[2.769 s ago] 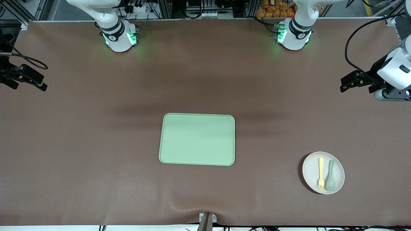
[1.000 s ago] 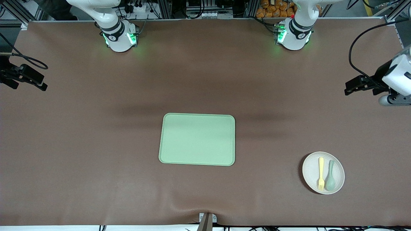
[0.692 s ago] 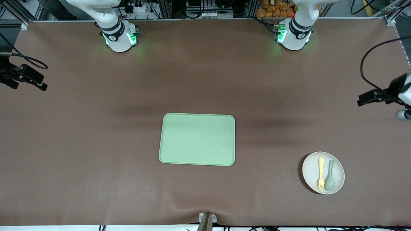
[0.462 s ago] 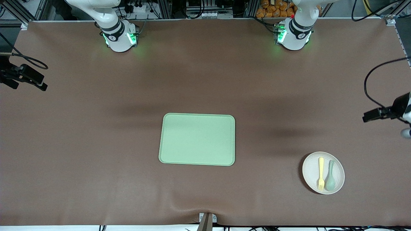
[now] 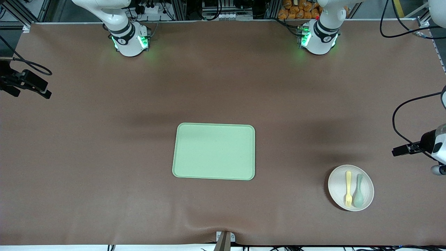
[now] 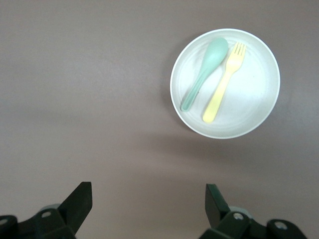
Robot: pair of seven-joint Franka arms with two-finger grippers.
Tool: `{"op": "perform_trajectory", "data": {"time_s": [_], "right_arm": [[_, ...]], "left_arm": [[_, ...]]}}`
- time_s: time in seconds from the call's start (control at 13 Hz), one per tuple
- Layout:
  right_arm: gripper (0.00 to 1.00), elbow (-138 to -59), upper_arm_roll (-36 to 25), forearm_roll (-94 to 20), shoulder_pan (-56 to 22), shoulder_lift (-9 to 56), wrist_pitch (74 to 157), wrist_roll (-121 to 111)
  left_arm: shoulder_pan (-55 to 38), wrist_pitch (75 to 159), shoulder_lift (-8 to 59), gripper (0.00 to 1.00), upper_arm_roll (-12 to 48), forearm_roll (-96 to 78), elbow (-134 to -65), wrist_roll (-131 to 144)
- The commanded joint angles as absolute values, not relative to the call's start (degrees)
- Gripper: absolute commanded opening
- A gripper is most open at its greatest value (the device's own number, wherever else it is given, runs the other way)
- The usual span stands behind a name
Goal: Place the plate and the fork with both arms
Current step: 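Move the left gripper toward the white plate's rim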
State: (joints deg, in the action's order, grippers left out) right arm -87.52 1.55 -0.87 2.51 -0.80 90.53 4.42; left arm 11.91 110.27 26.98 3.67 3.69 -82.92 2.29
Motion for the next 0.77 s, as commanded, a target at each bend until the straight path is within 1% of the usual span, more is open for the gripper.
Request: {"op": "perform_trajectory", "data": {"time_s": [0.0,0.23,0.38,0.46,0.69], "right_arm": [[1.0,-87.45,1.49,-0.97,2.46,-1.14,90.26,4.57],[1.0,-87.45,1.49,-0.97,2.46,-1.14,90.26,4.48],[1.0,-87.45,1.49,-0.97,2.55,-1.14,90.26,4.57],[1.0,-87.45,1.49,-0.97,2.46,-1.14,90.18,4.48],[1.0,-87.45,1.49,-0.97,2.55,-1.14,90.18,4.57]], "left_arm": [[12.48,112.4,31.36,1.0,4.22,4.84,-81.21,2.29],[12.48,117.76,35.23,1.0,4.22,4.4,-80.78,3.42],[12.66,127.74,39.18,1.0,4.22,4.22,-79.54,6.31],[12.66,131.45,40.42,1.0,4.22,4.39,-79.54,6.76],[13.36,136.04,42.0,1.0,4.39,4.13,-79.54,6.33]]}}
